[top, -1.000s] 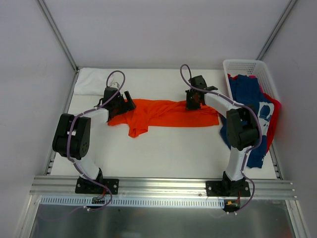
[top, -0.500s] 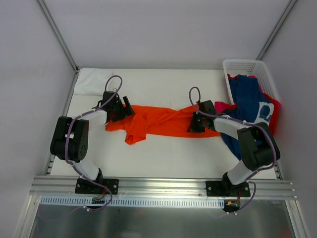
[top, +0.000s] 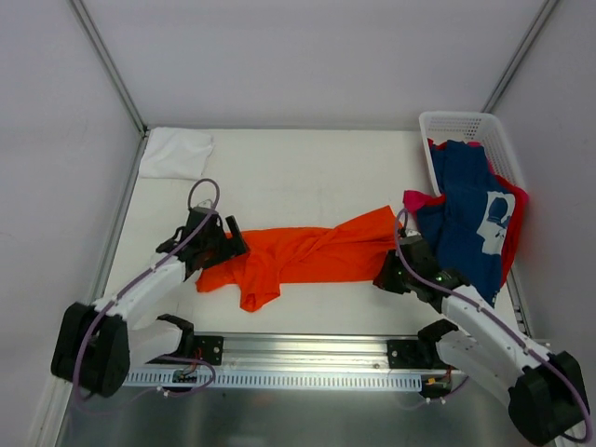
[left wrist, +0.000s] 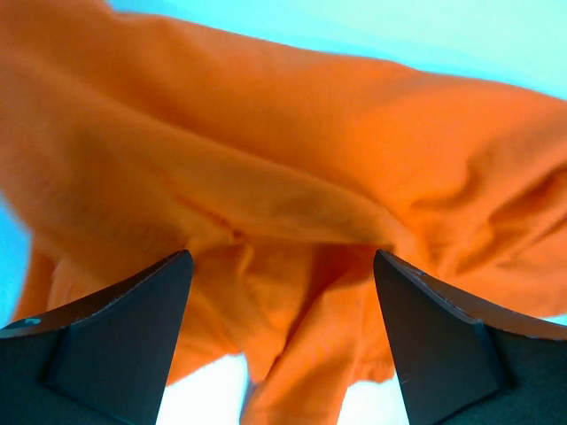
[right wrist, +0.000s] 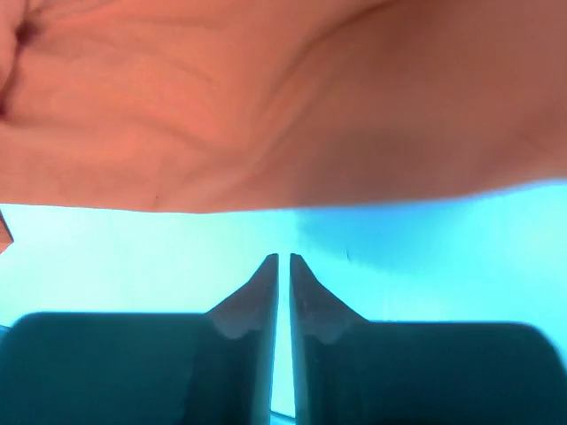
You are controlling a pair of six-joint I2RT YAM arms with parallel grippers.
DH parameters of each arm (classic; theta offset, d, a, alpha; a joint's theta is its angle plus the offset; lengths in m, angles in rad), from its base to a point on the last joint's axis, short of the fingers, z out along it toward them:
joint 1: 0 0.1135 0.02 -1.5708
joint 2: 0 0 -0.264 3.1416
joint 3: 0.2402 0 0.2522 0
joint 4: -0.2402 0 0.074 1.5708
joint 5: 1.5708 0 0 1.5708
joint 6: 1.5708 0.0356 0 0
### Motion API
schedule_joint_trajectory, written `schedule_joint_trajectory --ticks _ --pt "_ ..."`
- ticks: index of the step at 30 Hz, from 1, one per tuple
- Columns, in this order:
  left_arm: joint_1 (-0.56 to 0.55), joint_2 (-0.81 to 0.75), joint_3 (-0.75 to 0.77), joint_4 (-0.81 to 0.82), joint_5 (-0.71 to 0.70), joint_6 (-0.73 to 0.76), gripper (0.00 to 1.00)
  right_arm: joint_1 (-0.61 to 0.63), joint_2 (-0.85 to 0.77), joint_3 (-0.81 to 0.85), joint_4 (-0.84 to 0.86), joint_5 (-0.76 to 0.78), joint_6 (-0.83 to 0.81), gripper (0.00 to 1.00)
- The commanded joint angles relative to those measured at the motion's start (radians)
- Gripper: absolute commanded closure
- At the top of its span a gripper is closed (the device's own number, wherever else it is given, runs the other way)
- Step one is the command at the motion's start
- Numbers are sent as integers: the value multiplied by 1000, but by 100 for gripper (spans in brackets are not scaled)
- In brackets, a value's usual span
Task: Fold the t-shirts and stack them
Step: Fold the tshirt
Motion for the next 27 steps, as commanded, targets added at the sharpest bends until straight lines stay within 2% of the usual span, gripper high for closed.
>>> schedule_joint_trajectory --ticks 1,2,3,4,6,9,13,17,24,27 --pt "-19 -202 -5 -68 -117 -51 15 11 -149 11 -157 100 29 80" --pt "-24 -237 11 -68 -139 -45 14 12 -170 22 -165 103 19 68" --pt "-27 -298 21 -66 -153 -39 13 11 -187 36 -168 110 9 31" --pt "-28 -320 35 -64 -171 -31 12 12 -187 81 -177 113 -17 16" --pt "-30 -348 73 -63 -182 -2 9 11 -143 163 -203 148 -56 1" --pt "-30 -336 118 -64 -177 40 9 12 16 376 -287 208 -140 1" --pt "-30 -326 108 -57 -151 24 9 8 222 606 -276 293 -252 0" --pt "-30 -360 36 -32 -159 30 8 -87 528 834 -256 218 -324 0" --pt "-30 -438 -34 -21 -165 61 6 -242 887 1013 -199 135 -314 1" --pt "-30 -435 -54 -8 -165 60 5 -297 944 1019 -154 94 -269 1"
